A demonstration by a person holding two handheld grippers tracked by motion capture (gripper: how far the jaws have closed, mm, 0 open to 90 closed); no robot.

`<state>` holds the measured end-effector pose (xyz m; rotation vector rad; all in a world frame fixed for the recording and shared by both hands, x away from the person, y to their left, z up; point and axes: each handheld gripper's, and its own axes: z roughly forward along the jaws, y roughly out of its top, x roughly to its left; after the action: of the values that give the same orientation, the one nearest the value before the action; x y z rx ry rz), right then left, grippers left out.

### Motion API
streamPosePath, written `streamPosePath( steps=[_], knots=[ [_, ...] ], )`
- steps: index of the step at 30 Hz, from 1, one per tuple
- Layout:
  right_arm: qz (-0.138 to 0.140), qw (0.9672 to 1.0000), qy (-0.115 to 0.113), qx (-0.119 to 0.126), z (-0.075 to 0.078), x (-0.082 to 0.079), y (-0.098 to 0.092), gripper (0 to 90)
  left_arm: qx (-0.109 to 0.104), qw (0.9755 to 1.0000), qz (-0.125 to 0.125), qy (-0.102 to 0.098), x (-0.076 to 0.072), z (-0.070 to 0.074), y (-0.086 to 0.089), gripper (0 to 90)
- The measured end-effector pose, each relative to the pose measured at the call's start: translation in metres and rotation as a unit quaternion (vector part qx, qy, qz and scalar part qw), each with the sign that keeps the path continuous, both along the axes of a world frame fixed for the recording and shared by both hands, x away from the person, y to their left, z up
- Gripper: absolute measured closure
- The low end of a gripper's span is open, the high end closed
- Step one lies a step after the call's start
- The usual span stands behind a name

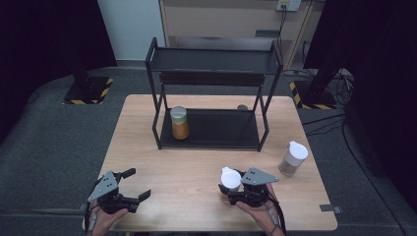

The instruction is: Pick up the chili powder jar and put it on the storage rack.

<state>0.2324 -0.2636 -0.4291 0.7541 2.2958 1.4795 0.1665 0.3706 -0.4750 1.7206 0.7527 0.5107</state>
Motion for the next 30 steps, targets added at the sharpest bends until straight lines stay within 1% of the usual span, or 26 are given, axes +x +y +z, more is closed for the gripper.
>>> streamPosePath(
  steps=[3, 8, 14, 17, 19, 20, 25, 30],
  knots=[
    [0.002, 1.0, -0.002, 0.0, 0.004, 0.004, 0.001, 30.8, 0.0, 1.0, 0.0, 0.0, 0.0, 0.0, 0.0, 1.1],
    [0.008, 0.9999, -0.006, 0.001, 0.015, 0.013, 0.002, 30.9, -0.001, 1.0, -0.001, 0.0, 0.0, 0.0, 0.0, 1.1],
    [0.014, 0.9998, -0.01, 0.003, 0.031, 0.024, 0.003, 30.9, -0.001, 1.0, -0.001, 0.0, 0.001, 0.0, 0.0, 1.1],
    [0.02, 0.9997, -0.01, 0.003, 0.043, 0.033, 0.005, 31.0, -0.001, 1.0, -0.002, 0.001, 0.001, 0.0, 0.0, 1.2],
    [0.021, 0.9997, -0.01, 0.004, 0.045, 0.036, 0.006, 31.0, -0.001, 1.0, -0.001, 0.0, 0.001, 0.0, 0.0, 1.2],
    [0.022, 0.9997, -0.009, 0.004, 0.05, 0.04, 0.008, 31.0, -0.001, 1.0, -0.001, 0.001, 0.001, 0.0, 0.0, 1.2],
    [0.022, 0.9996, -0.014, 0.008, 0.059, 0.05, 0.017, 31.0, 0.0, 1.0, -0.002, 0.001, 0.001, 0.0, 0.0, 1.2],
    [0.023, 0.9996, -0.017, 0.005, 0.069, 0.063, 0.028, 31.1, 0.001, 1.0, -0.002, 0.0, 0.001, 0.0, 0.0, 1.2]
  ],
)
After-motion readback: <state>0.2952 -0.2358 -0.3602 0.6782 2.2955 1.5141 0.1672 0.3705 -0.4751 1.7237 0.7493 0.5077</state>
